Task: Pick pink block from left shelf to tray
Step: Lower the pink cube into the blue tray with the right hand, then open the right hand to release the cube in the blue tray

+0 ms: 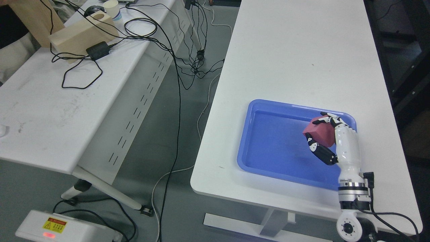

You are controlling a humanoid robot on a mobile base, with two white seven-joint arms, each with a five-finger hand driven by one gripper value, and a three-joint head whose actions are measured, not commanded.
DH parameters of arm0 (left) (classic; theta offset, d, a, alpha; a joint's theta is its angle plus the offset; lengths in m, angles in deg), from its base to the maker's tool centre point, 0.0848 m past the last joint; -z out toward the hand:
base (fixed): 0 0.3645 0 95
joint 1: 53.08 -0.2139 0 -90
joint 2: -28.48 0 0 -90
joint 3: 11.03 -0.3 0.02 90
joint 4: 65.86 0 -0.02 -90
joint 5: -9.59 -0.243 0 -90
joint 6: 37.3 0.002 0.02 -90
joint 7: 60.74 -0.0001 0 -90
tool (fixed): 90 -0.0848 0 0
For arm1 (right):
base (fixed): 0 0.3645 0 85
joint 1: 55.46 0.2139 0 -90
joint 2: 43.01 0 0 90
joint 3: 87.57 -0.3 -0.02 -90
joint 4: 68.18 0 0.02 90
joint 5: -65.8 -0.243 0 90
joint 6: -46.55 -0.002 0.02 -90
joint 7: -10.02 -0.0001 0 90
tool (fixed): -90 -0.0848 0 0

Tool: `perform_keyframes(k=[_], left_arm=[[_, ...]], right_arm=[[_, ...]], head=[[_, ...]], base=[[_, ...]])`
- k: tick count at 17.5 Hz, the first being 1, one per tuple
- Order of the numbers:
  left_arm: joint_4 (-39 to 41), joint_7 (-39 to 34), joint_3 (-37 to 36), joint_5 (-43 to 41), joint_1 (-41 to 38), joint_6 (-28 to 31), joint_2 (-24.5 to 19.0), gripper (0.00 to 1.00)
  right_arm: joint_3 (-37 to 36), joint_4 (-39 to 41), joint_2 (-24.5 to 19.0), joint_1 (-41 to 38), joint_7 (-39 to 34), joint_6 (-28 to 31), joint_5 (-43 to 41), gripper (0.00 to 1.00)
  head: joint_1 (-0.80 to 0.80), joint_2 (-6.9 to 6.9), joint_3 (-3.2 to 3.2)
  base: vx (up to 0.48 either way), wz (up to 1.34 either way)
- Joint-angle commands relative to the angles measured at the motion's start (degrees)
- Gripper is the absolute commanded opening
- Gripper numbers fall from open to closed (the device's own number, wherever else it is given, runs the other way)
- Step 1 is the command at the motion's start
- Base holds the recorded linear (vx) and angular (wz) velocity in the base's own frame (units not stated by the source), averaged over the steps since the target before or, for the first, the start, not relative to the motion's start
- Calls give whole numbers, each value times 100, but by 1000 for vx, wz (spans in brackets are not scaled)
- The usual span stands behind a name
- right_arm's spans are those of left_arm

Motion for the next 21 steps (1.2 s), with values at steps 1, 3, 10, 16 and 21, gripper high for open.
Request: perform_keyframes(k=[1, 3, 10, 16, 21], left_arm=[[0, -4, 0, -9, -53, -5, -100, 100], [0, -4, 0, -9, -53, -5, -100, 100], [0, -4, 0, -9, -53, -5, -100, 100], [0, -4, 0, -9, -53, -5, -100, 100], [0, -4, 0, -9, -53, -5, -100, 100]], right_arm=[[218, -13, 100, -18, -123, 12, -26, 39], [218, -13, 100, -54, -123, 12, -122, 55], [122, -13, 100, -89, -491, -15, -1608, 91], [-44, -13, 100, -80, -483, -102, -2964, 100], [-520, -13, 100, -124, -430, -120, -4095, 100]], head=[[0, 0, 0], [0, 0, 0], [0, 0, 0], [0, 0, 0], [0, 0, 0]], base=[[112, 53], [95, 44], [26, 9], [-4, 0], [0, 0]])
